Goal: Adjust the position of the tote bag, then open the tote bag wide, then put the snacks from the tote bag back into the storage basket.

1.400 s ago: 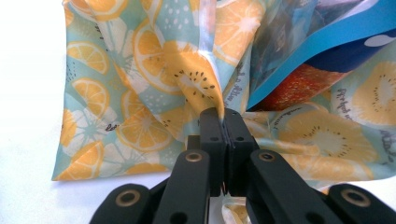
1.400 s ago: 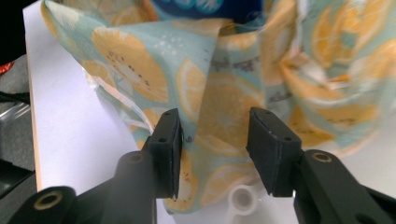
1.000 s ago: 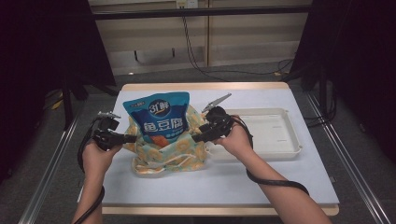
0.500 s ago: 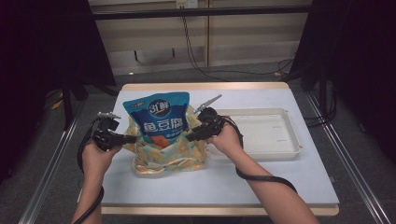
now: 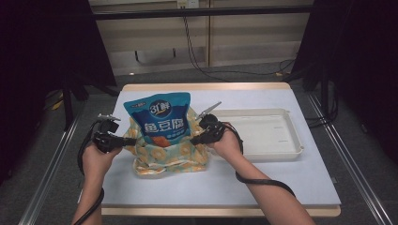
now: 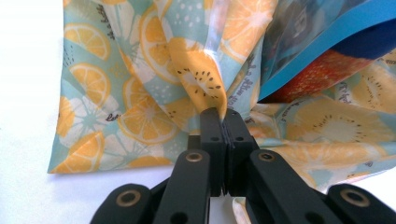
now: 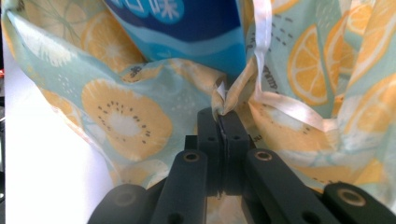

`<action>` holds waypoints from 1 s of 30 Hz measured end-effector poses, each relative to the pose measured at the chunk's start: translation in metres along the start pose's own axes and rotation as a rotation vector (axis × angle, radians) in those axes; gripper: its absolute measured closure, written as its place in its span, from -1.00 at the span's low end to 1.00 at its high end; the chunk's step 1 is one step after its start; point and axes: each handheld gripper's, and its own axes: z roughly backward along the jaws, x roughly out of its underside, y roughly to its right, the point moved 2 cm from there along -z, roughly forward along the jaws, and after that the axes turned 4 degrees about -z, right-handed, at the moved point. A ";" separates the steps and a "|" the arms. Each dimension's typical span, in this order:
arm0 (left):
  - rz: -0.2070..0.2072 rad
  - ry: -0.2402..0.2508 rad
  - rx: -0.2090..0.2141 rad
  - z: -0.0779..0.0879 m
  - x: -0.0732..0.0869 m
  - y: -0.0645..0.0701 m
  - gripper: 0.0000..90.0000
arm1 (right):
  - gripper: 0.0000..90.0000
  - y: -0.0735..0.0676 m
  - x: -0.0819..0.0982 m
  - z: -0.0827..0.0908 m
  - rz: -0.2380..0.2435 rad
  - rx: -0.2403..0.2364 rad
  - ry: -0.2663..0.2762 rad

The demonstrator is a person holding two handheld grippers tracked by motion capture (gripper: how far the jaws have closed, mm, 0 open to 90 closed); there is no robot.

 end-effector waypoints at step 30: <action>-0.022 0.004 -0.075 0.032 -0.011 0.013 -0.38 | -0.20 -0.009 -0.026 0.058 0.027 0.064 0.023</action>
